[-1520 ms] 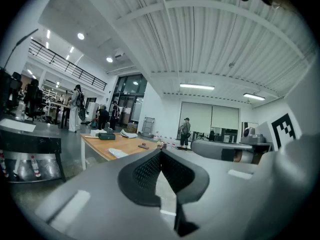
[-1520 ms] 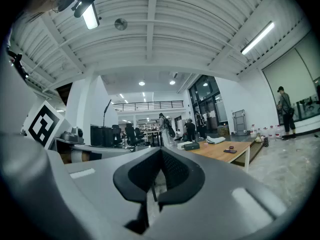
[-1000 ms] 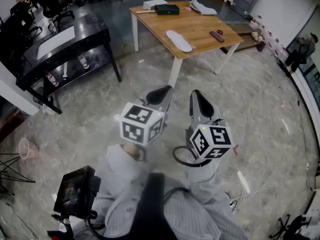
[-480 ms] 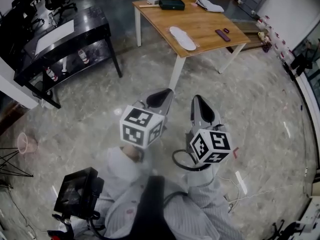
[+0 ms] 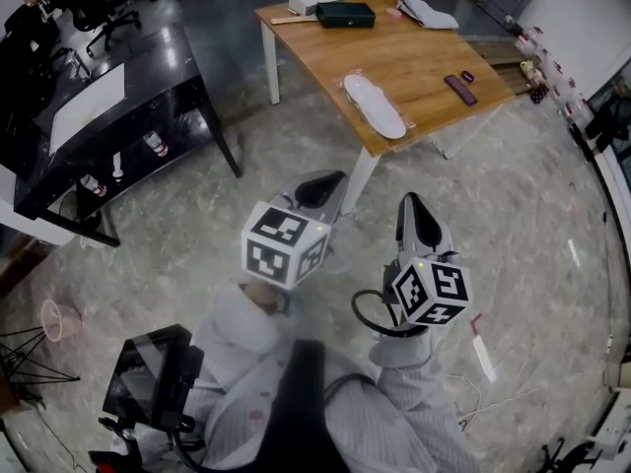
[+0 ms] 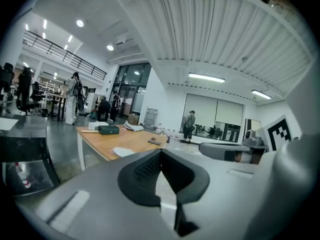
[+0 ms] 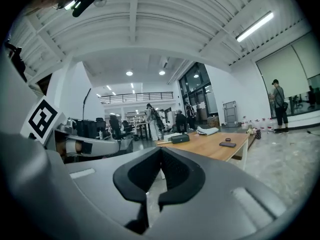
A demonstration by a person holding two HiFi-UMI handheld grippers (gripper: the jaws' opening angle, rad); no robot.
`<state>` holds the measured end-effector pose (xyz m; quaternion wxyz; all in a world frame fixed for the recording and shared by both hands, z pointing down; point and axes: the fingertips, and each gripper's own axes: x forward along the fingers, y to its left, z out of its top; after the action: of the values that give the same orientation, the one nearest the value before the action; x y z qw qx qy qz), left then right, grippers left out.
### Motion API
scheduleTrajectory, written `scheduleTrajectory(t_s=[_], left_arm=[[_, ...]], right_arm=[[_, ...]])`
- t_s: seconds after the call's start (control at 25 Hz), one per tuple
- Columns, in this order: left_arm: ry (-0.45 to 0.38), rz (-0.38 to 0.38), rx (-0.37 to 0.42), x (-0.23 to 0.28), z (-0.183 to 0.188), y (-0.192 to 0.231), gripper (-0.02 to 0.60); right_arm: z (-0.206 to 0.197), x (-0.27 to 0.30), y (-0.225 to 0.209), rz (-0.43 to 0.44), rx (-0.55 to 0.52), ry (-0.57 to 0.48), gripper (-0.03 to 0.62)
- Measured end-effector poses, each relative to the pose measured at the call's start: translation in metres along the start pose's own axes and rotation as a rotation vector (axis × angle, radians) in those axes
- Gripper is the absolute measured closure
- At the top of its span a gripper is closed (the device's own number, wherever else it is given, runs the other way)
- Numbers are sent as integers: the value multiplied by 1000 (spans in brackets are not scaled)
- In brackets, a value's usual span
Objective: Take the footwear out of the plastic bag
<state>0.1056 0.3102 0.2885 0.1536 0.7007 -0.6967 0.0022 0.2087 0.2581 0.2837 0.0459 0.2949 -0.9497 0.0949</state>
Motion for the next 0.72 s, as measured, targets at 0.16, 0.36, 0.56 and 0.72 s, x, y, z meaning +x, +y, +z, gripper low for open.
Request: scheduleTrajectory(t_s=[0.16, 0.36, 0.56, 0.72], left_arm=[[48, -51, 8, 52, 19, 50, 580], [121, -86, -8, 117, 17, 100, 580], [198, -135, 4, 196, 5, 149, 580], [248, -174, 22, 270, 12, 182, 580]], right_arm=[[5, 70, -16, -65, 29, 27, 580], [-7, 143, -45, -117, 68, 79, 580], [-36, 220, -84, -155, 75, 151, 580], [-47, 275, -130, -196, 92, 206, 580]])
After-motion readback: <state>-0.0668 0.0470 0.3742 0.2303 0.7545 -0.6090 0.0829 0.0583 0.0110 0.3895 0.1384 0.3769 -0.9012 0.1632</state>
